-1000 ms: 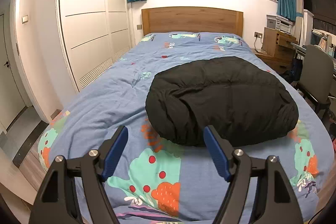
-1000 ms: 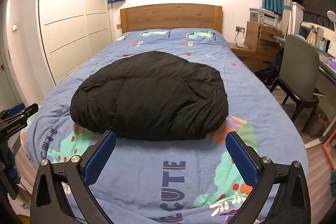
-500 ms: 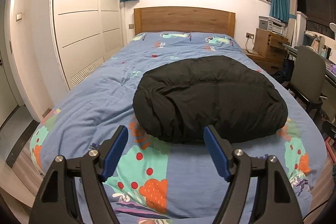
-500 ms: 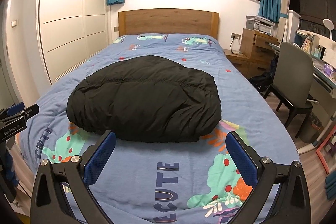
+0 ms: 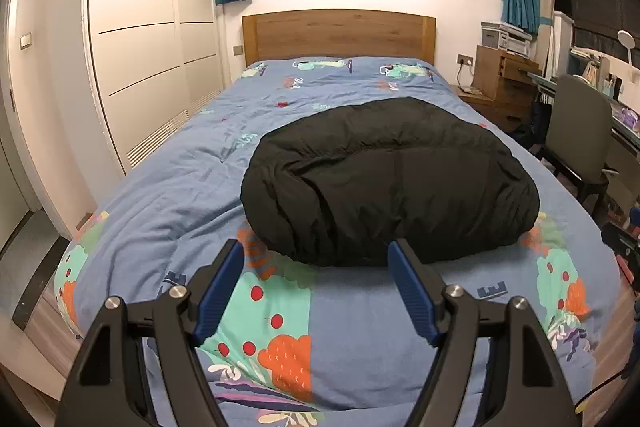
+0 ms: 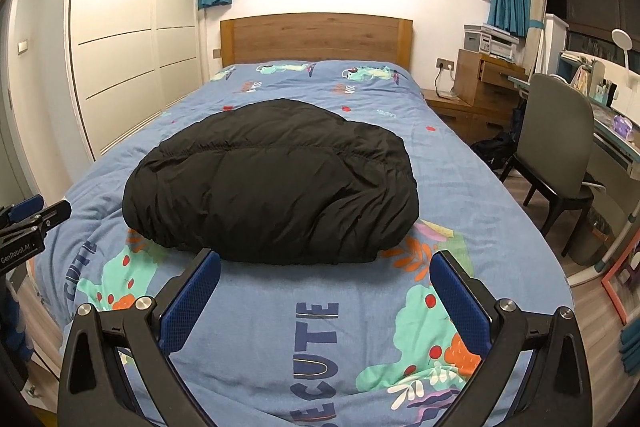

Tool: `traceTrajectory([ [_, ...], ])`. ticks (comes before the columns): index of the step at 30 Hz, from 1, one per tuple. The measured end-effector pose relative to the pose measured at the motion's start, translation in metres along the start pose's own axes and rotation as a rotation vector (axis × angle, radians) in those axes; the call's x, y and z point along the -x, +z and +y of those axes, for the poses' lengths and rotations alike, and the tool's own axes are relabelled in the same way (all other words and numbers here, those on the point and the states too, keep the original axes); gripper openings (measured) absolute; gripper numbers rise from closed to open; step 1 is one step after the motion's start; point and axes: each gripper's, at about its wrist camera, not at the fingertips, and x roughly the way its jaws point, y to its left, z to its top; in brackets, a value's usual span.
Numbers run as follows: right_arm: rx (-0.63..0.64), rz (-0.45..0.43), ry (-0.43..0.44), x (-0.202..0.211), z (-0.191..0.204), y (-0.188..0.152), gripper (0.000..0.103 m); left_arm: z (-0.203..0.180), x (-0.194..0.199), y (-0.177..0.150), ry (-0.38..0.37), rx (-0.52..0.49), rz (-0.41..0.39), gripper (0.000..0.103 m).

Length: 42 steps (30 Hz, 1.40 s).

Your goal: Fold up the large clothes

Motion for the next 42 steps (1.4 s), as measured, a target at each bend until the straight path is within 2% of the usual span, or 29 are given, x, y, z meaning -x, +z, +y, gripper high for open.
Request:
traceTrajectory([
  [42,-0.015,0.035,-0.006,-0.007,0.003,-0.011,0.102,-0.014,0.002,-0.007,-0.019,-0.047,0.009,0.073],
])
